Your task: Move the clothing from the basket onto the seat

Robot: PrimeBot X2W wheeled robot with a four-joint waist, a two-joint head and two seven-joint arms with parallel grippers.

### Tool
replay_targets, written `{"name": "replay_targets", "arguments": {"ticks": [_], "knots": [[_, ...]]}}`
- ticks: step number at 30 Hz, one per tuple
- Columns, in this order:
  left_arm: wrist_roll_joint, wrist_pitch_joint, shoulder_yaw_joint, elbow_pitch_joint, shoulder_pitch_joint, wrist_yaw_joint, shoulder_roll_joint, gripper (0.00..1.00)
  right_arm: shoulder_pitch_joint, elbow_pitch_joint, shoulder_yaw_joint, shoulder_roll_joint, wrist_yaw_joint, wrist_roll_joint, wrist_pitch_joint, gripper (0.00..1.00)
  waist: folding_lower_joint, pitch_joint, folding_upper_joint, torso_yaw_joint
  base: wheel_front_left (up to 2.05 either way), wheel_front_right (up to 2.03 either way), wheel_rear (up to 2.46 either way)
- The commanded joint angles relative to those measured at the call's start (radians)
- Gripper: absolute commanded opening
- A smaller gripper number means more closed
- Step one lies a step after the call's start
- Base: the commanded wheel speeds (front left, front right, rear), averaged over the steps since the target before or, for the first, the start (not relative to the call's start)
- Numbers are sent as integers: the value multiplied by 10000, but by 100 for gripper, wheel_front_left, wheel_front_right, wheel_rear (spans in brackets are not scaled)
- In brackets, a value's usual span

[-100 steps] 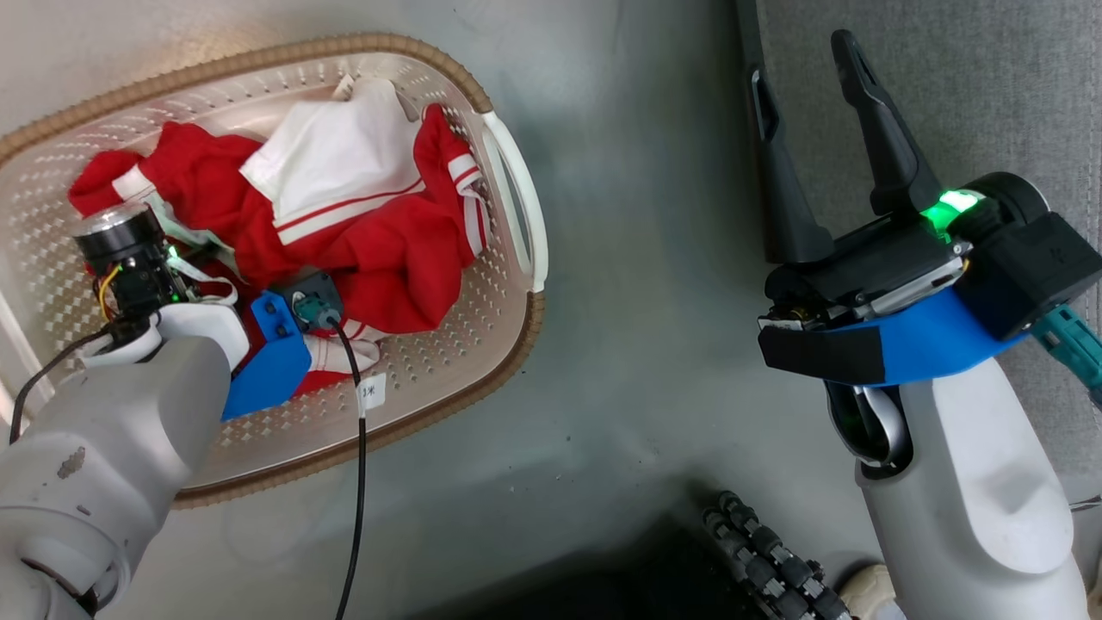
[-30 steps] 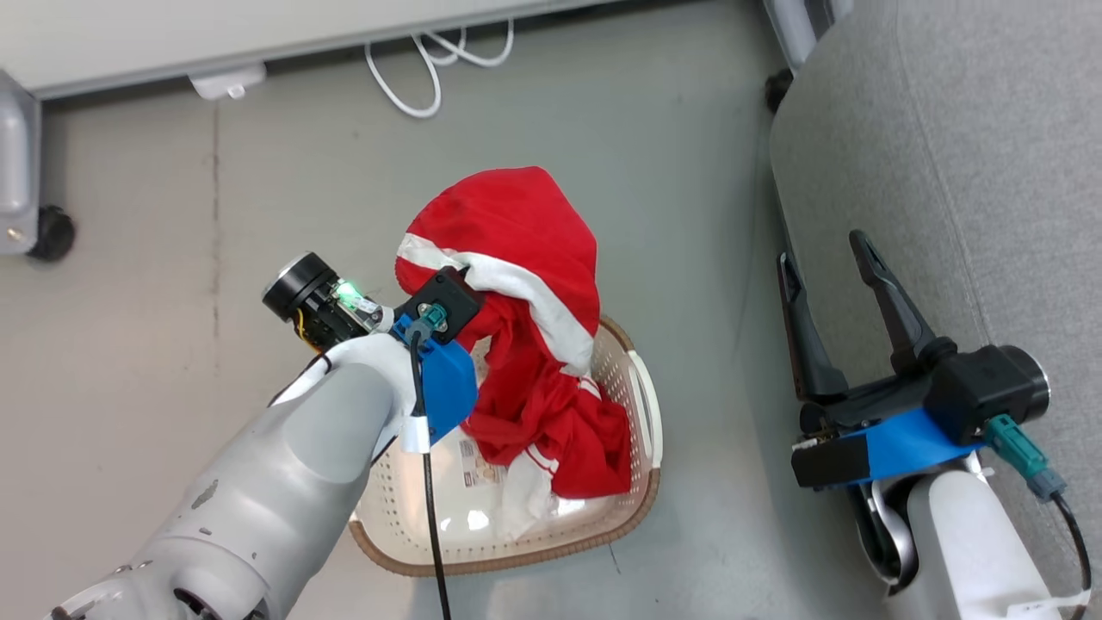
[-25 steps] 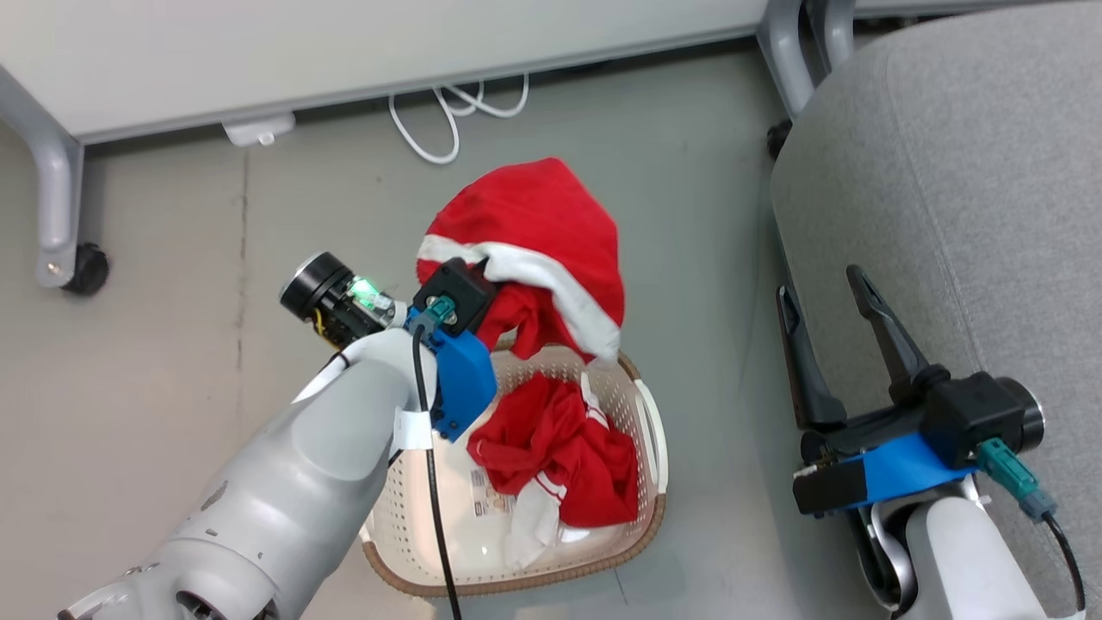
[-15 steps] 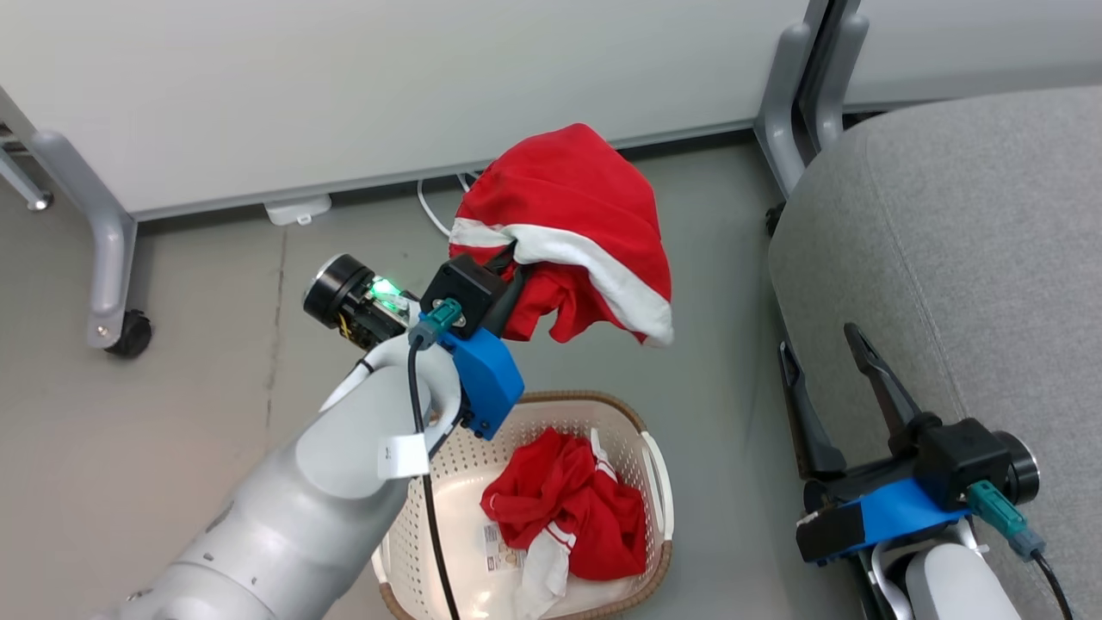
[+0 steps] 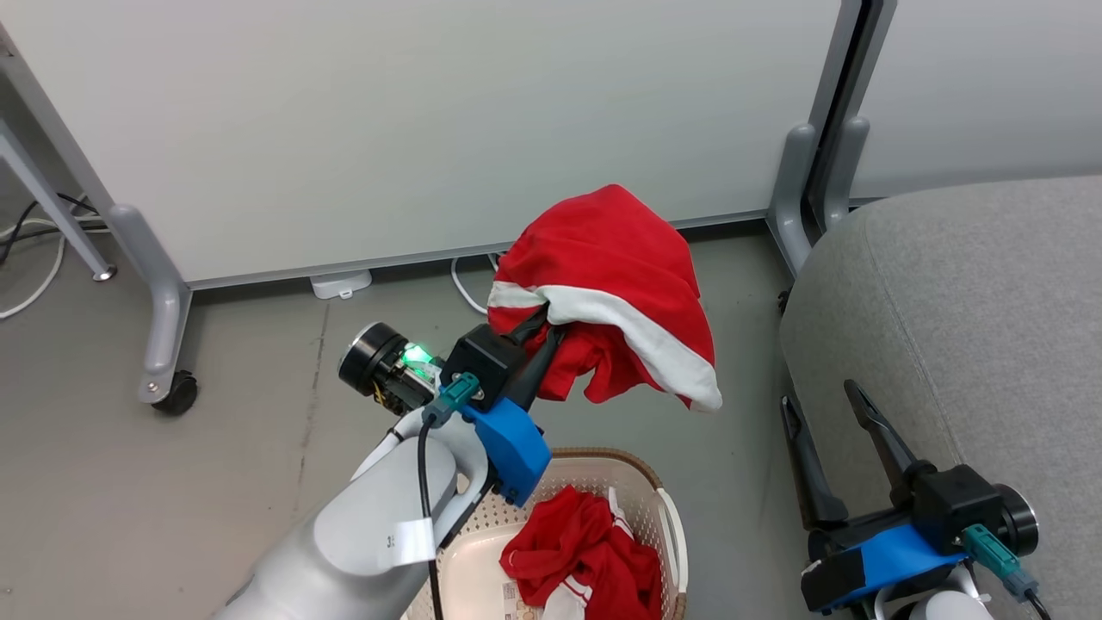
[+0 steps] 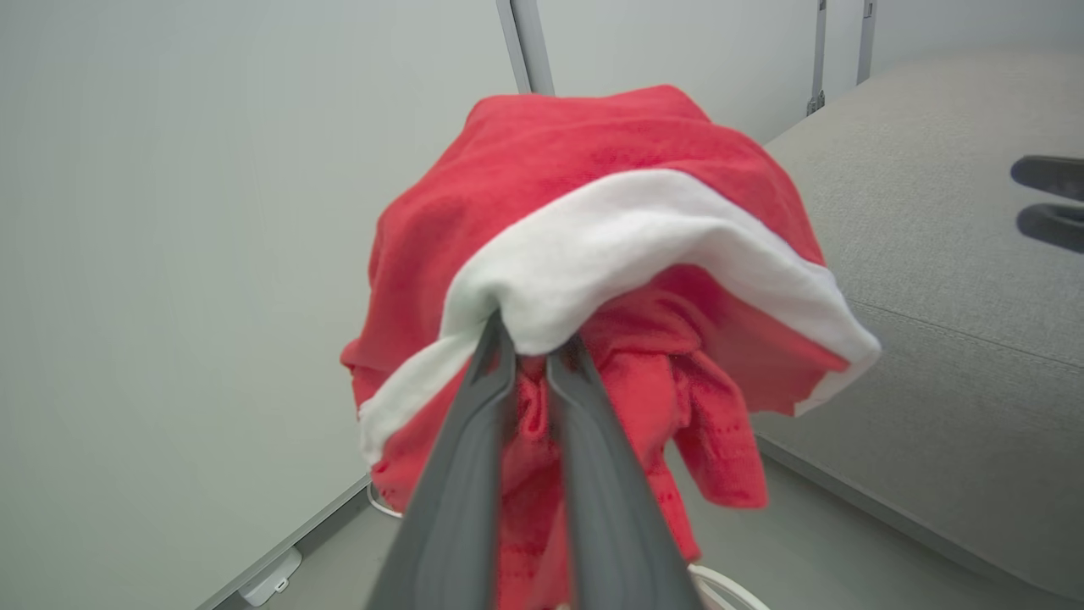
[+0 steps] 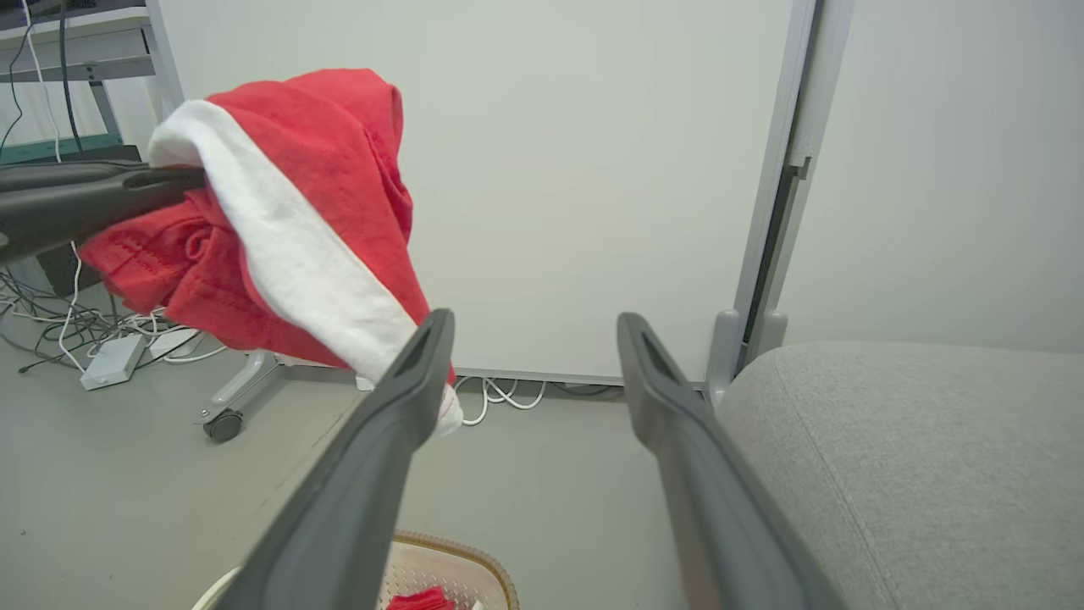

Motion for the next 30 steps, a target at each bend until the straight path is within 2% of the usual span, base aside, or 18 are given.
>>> {"name": "replay_targets", "arguments": {"ticks": [1, 11, 19, 30], "knots": [[33, -41, 75, -58, 84, 57, 54, 0, 164, -12, -9, -32, 4, 37, -53, 100, 2, -45, -1, 45, 0, 0, 0], [249, -36, 69, -613, 215, 117, 236, 0, -35, 10, 213, -32, 4, 97, -53, 100, 2, -38, -1, 179, 0, 0, 0], [295, -36, 5, -731, 54, 106, 266, 0, -788, 188, 990, -32, 4, -215, -53, 100, 2, 165, -1, 186, 0, 0, 0], [445, -34, -259, -937, -215, 57, 93, 0, -2386, 1312, 2026, -402, 4, -222, -51, 100, 2, 436, -1, 429, 0, 0, 0]]}}
